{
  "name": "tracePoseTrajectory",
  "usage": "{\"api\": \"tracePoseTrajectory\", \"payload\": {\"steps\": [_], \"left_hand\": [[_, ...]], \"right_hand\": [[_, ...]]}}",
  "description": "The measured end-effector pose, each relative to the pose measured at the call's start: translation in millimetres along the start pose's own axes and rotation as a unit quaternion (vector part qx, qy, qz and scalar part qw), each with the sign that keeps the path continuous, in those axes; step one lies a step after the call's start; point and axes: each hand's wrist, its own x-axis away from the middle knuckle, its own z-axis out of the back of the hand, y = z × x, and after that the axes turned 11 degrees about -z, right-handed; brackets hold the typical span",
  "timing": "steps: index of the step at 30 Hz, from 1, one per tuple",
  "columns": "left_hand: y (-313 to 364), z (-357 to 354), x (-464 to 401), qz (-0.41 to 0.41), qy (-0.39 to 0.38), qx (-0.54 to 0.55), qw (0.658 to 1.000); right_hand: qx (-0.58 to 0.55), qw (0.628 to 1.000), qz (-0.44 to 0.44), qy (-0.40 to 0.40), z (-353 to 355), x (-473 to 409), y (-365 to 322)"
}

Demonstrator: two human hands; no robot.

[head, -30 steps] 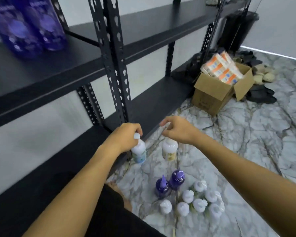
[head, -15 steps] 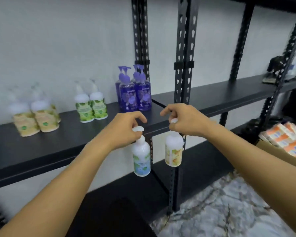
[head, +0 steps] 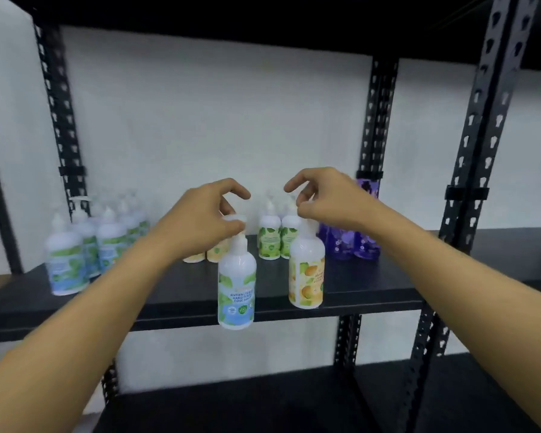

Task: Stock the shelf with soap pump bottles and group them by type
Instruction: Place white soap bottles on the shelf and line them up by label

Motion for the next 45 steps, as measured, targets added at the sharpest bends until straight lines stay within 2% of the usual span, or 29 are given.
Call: {"api": "tracePoseTrajectory", "payload": {"steps": [13,30,45], "left_hand": [[-67.8,69.8,11.3,0.068,0.070,-0.067,0.993],[-113.9,107.7,14.2,0.108,0.113,-0.108,0.982],[-134.5,120.8,13.3,0.118,0.101,-0.136,0.978]], "right_hand": [[-0.048,0.995,0.073,-0.047,-85.1,-81.0,-69.4],[-0.083,0.990,0.065,-0.099,-173.3,-153.0,-92.3],[-0.128,0.990,0.038,-0.051,-200.1,-169.9,-94.8]]}}
